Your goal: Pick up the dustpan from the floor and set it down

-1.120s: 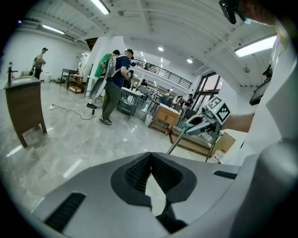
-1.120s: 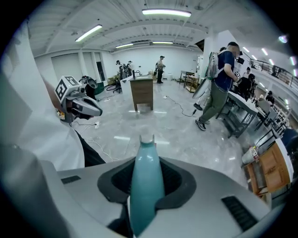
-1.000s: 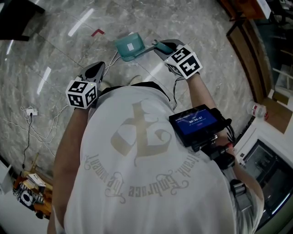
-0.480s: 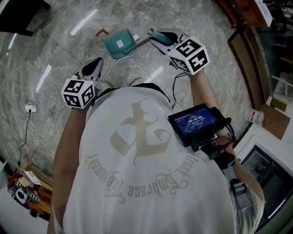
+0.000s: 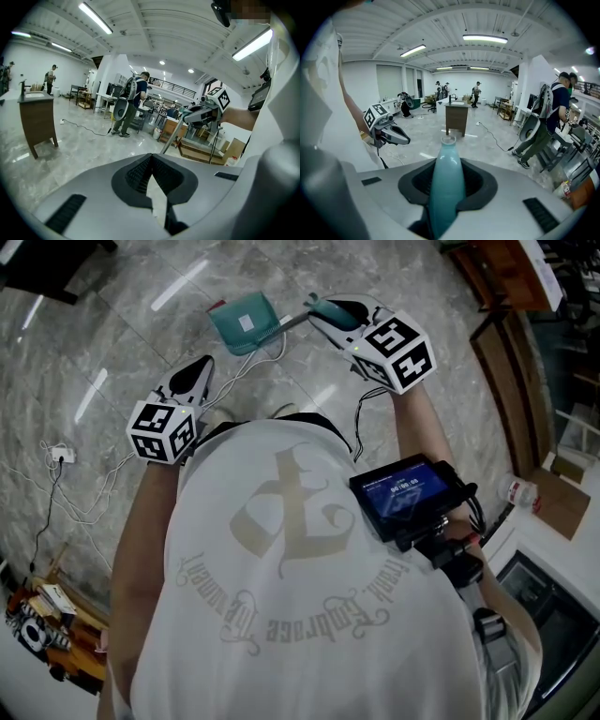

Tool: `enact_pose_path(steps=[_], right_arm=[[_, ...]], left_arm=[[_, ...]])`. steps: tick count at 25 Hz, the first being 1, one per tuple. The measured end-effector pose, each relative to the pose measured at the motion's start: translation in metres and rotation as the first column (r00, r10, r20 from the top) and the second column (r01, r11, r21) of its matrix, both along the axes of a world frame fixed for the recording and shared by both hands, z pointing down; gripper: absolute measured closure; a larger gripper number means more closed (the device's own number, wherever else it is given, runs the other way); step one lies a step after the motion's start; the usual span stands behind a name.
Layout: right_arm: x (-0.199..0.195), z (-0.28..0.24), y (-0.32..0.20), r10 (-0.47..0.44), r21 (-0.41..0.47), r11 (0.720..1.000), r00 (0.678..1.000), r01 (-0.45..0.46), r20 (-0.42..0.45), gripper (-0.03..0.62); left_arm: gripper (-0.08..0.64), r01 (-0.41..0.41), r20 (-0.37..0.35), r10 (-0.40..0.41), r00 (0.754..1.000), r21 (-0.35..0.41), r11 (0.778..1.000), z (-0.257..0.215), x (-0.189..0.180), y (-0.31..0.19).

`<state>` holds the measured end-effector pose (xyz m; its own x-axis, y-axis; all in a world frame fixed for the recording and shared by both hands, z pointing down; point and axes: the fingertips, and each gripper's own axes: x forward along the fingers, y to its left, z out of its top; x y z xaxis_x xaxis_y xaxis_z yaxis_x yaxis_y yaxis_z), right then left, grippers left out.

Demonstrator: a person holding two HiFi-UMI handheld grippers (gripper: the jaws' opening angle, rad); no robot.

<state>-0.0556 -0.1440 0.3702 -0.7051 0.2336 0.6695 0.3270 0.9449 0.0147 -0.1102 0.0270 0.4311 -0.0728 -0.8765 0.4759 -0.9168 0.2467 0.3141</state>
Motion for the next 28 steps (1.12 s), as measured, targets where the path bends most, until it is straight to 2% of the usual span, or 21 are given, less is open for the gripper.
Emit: enact_pose_path(steps=[6,12,28], right_arm=[[-0.010,-0.002,0.011,-0.009,0.010,1.000,1.000,0.009,0.002,0.486],[-0.012,-0.001,0.029,-0.001,0.012,1.000,1.000,0.001,0.006,0.486],[-0.027,0.028,0.066,0.059,0.038,0.998,0.997,-0.057,-0.046,0.486]], left_arm=[[0.548,0.016,0.015,-0.016,1.000,0.010,1.000,-0.002,-0.009,0.011],[0.548,0.056,-0.022,-0.055,0.998,0.064,0.996,-0.004,-0.017,0.028],[0.548,0.049,-0.047,-0.045,0.998,0.079,0.996,0.008,-0.040,0.077]])
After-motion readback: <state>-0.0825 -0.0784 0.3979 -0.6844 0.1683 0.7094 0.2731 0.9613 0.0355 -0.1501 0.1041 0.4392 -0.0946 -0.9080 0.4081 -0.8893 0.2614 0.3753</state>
